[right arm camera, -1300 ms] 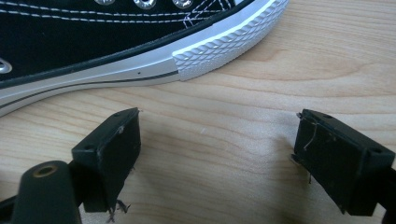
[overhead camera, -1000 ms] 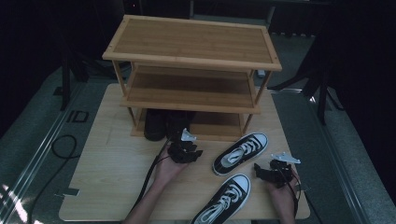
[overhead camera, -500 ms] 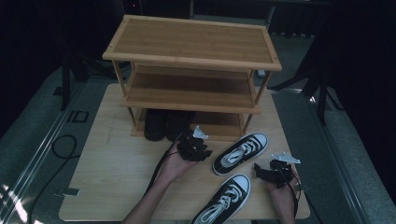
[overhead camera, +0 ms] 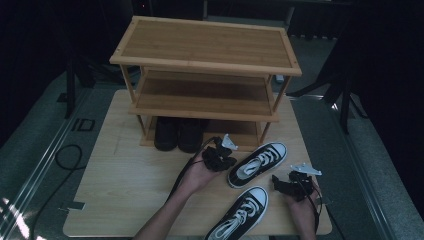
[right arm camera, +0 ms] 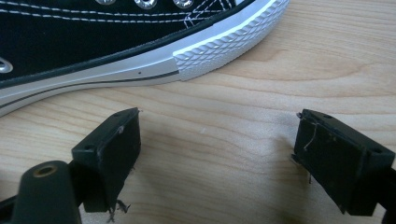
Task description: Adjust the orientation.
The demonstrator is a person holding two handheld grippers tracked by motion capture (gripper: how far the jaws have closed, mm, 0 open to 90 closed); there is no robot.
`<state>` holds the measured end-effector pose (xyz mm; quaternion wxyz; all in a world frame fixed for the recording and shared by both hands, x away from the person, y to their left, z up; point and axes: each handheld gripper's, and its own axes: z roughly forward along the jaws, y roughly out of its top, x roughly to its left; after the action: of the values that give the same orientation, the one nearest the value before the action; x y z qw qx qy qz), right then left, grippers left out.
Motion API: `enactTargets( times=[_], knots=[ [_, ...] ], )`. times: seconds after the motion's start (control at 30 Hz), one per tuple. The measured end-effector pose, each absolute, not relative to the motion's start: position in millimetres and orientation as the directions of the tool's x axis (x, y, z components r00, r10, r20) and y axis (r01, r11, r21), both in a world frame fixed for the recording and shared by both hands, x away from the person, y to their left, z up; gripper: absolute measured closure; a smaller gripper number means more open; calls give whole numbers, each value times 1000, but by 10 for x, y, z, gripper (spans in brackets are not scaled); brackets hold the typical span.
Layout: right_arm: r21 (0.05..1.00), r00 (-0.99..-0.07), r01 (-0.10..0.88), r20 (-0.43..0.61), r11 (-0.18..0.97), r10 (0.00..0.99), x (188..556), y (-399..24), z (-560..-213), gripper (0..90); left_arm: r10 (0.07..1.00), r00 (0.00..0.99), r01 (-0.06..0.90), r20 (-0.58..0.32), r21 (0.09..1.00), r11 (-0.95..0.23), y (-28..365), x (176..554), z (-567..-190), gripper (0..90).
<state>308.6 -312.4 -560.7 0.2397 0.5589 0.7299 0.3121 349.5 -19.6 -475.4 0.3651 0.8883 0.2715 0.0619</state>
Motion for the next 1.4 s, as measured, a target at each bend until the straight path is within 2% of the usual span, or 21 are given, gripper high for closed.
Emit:
enactTargets(
  times=[0.13,0.47,0.8,0.93,1.03,1.4],
  knots=[
    [724,-261,666,-1,181,965,3086,-3124,-5607,144,507,858,427,-85,667,-610,-294,3479,-4748,900],
    [723,-263,666,-1,182,965,3085,-3123,-5607,144,539,837,471,-94,626,-622,-516,3540,-4758,897],
    [723,-264,666,-1,183,965,3085,-3123,-5607,144,564,825,471,-26,584,-661,-767,3616,-4834,765],
    [723,-267,665,-1,185,964,3084,-3124,-5607,144,569,822,473,-15,574,-668,-815,3654,-4878,792],
    [723,-267,665,-1,185,964,3083,-3124,-5607,144,565,825,460,3,575,-676,-818,3647,-4864,879],
    [724,-270,664,-1,187,963,3082,-3125,-5607,144,601,799,497,-21,585,-641,-714,3604,-4854,894]
  ],
)
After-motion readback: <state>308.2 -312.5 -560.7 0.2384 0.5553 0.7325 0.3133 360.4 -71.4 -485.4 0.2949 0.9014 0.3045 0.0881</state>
